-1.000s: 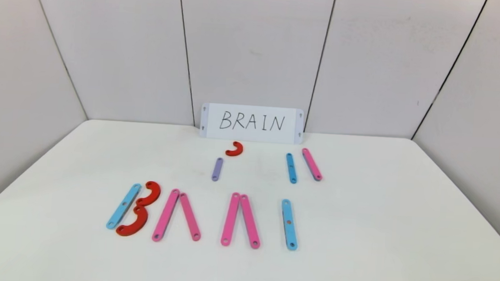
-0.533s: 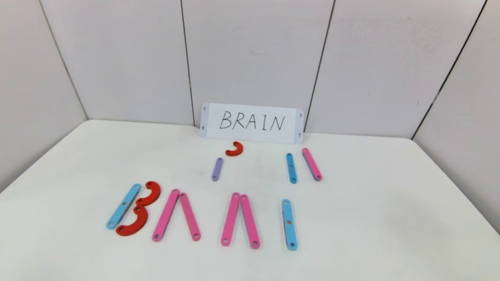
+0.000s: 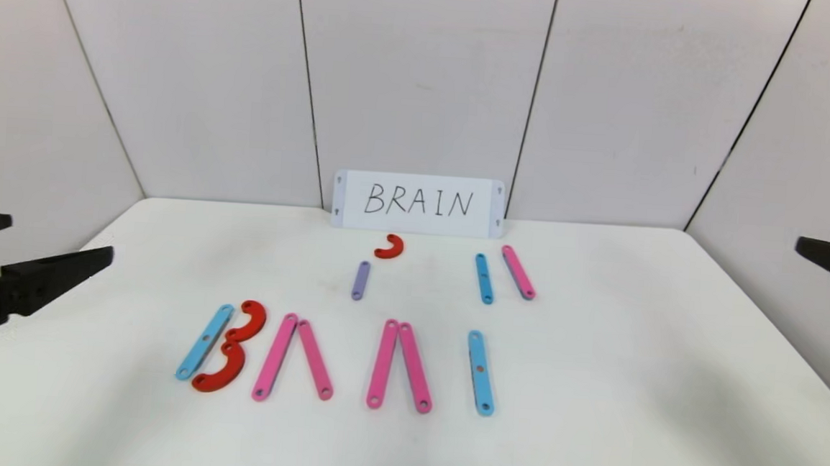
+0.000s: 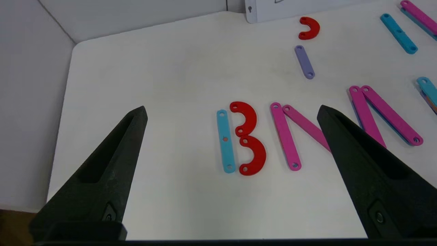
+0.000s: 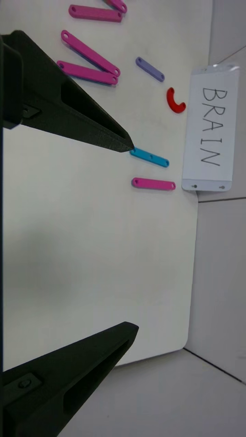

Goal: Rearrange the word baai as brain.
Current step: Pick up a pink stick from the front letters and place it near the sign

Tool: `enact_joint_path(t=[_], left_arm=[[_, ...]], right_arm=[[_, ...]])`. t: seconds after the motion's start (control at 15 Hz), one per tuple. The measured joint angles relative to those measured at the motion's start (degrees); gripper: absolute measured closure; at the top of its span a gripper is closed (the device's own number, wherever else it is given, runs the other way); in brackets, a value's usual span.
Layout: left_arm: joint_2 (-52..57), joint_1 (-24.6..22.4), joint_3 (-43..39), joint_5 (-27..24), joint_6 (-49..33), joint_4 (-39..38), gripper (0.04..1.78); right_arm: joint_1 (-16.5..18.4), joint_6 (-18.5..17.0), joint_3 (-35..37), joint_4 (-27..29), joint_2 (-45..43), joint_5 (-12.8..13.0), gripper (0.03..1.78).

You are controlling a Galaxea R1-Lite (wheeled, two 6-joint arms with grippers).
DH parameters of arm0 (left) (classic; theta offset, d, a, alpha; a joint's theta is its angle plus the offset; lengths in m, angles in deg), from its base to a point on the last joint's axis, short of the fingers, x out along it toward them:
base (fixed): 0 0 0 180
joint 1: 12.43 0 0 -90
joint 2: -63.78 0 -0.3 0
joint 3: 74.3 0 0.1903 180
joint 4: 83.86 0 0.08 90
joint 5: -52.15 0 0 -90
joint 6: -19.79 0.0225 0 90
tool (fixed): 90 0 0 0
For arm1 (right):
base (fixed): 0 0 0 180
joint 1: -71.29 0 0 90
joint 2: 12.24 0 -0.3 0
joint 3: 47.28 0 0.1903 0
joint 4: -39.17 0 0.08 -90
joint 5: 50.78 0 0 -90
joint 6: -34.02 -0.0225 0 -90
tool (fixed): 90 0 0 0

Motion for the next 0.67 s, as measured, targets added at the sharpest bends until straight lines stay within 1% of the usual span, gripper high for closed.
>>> enact_joint_path(t=[0.2, 0.4, 0.53, 0.67], left_arm=[[-8.55, 4.55, 4.02, -0.11, 1.40, 3.84, 0.08], [-16.02, 8.37, 5.92, -0.15, 1.68, 6.89, 0.08], [-20.57, 10.14, 6.28, -0.11, 1.71, 7.28, 0.08], [-24.62, 11.39, 6.41, -0.13, 1.73, 7.34, 0.08]], right_arm=[[-2.99, -0.05, -4.99, 0.00, 8.98, -0.06, 0.07], [-5.13, 0.00, -8.24, -0.28, 17.09, -0.38, 0.07], [-5.79, 0.00, -9.26, -0.68, 21.71, -1.77, 0.07], [-6.05, 0.09, -9.70, -1.02, 25.53, -4.66, 0.07]])
